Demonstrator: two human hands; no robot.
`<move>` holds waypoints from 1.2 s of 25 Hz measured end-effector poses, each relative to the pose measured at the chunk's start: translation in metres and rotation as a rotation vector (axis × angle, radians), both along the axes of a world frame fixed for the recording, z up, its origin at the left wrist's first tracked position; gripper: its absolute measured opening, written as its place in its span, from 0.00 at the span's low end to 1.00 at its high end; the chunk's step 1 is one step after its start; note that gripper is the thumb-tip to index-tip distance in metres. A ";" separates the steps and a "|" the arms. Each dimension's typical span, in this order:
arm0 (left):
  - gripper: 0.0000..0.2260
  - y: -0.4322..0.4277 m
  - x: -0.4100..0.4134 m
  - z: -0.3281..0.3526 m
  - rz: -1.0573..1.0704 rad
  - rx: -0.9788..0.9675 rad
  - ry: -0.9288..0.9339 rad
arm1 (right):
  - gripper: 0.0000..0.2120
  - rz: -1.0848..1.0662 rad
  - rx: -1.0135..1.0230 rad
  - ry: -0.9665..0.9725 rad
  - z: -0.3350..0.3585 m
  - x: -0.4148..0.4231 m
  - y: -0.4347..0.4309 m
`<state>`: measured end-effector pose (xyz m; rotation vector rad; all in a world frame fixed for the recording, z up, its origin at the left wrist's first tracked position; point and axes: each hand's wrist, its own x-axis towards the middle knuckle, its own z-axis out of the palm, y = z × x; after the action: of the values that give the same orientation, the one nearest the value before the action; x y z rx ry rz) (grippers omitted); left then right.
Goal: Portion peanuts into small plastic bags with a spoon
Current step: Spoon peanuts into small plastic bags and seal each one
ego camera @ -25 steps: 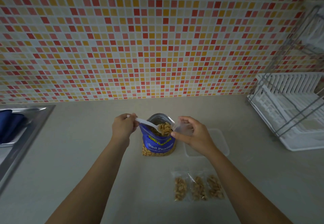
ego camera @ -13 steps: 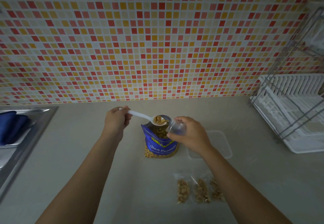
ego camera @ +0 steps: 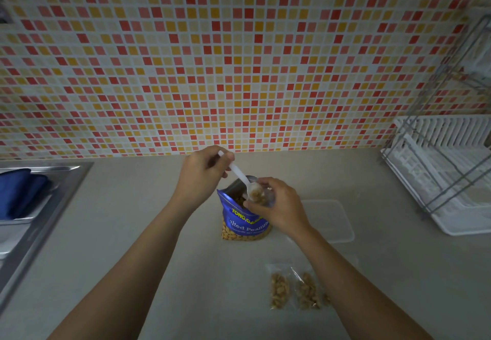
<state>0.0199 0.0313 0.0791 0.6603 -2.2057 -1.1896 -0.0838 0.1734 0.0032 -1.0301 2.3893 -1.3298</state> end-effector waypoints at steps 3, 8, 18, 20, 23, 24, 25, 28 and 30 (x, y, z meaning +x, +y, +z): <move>0.08 0.007 0.006 0.019 -0.104 -0.184 -0.011 | 0.21 0.009 -0.178 -0.147 0.006 0.004 -0.001; 0.08 0.001 0.014 0.032 0.024 -0.228 0.203 | 0.20 -0.048 -0.305 -0.249 0.008 0.004 -0.001; 0.09 0.001 -0.013 -0.060 -0.044 -0.310 -0.276 | 0.22 -0.107 -0.198 -0.329 -0.007 -0.011 0.019; 0.11 0.002 -0.017 -0.068 0.076 -0.101 -0.280 | 0.24 -0.083 -0.160 -0.327 -0.008 -0.011 0.020; 0.14 -0.001 -0.020 -0.067 0.191 0.278 -0.254 | 0.24 -0.075 -0.156 -0.338 -0.005 -0.011 0.023; 0.14 -0.002 -0.020 -0.065 0.196 0.348 -0.250 | 0.24 -0.074 -0.156 -0.344 -0.005 -0.011 0.024; 0.14 -0.003 -0.020 -0.064 0.194 0.388 -0.247 | 0.24 -0.073 -0.151 -0.349 -0.004 -0.011 0.024; 0.12 -0.004 -0.018 -0.064 0.201 0.408 -0.228 | 0.25 -0.062 -0.130 -0.363 -0.003 -0.012 0.025; 0.10 -0.004 -0.019 -0.065 0.172 0.395 -0.219 | 0.24 -0.064 -0.131 -0.385 -0.003 -0.014 0.025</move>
<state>0.0014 0.0277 0.0143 1.1655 -2.0454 -1.5369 -0.0975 0.1986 -0.0003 -0.6562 2.0855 -1.5618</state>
